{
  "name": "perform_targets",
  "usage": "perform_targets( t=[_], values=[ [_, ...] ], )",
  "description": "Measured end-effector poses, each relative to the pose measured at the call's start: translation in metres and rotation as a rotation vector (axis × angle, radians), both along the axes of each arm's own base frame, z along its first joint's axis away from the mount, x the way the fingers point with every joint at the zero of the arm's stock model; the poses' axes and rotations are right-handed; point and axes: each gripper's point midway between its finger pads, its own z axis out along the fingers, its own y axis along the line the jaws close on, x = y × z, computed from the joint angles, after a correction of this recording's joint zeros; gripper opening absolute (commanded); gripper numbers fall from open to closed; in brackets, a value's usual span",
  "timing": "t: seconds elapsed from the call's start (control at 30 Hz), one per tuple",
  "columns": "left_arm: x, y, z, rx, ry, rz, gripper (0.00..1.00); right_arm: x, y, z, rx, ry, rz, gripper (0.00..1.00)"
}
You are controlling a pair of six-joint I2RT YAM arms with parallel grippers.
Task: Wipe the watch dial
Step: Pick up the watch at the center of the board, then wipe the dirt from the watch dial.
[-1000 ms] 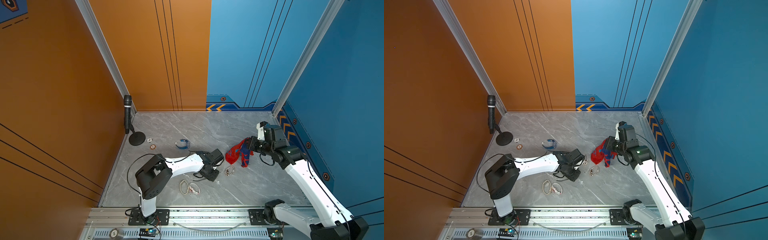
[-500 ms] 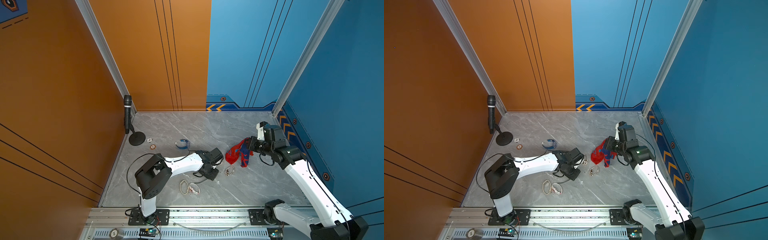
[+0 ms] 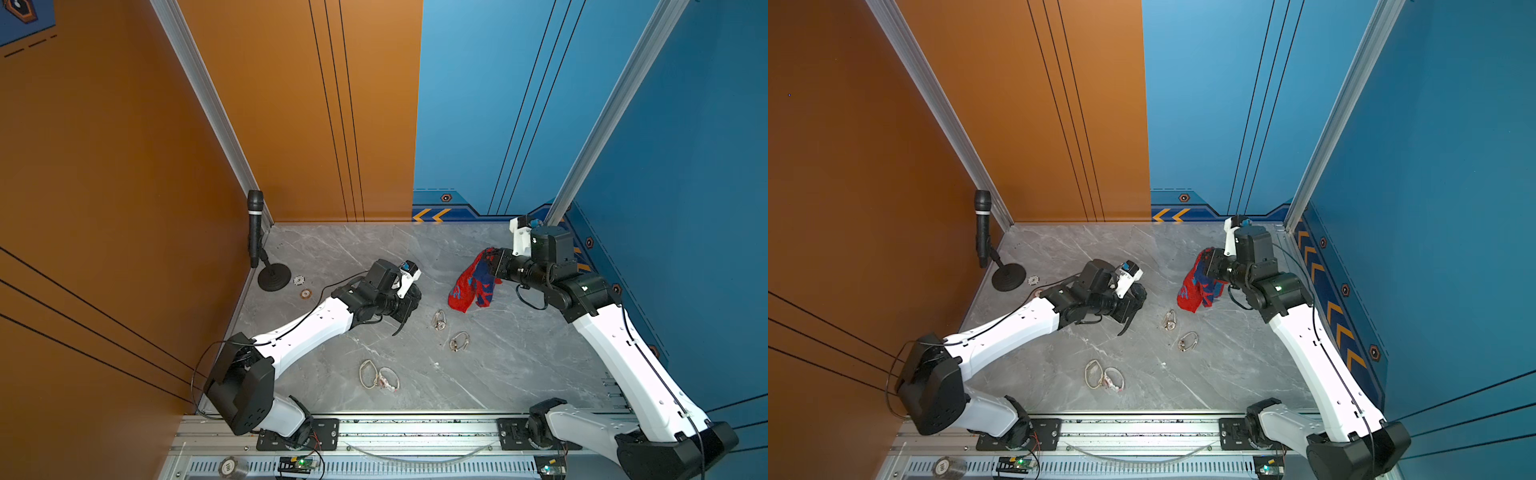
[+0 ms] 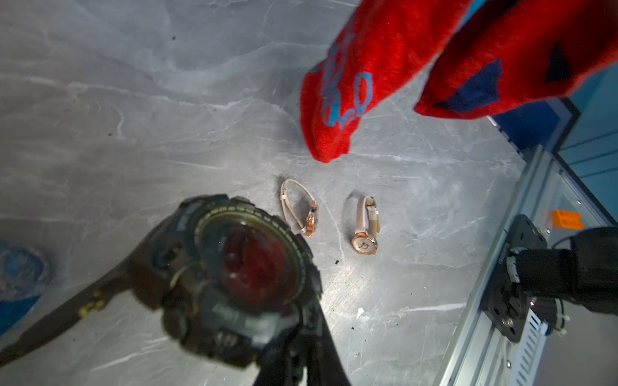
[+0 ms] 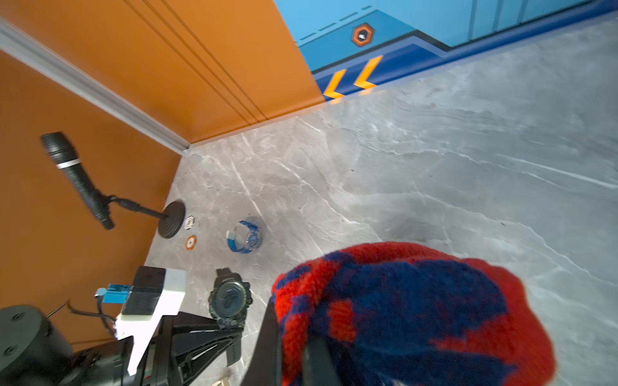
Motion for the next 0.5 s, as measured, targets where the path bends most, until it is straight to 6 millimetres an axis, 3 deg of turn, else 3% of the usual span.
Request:
perform_targets(
  t=[0.2,0.5],
  values=[
    [-0.029,-0.012,0.016,-0.107,-0.211,-0.284,0.0,0.005,0.042,-0.007,0.038,0.018,0.148,0.0],
    [-0.02,-0.012,0.041,-0.183,-0.357,-0.365,0.0,-0.012,0.104,-0.033,0.029,0.082,0.346,0.0]
  ],
)
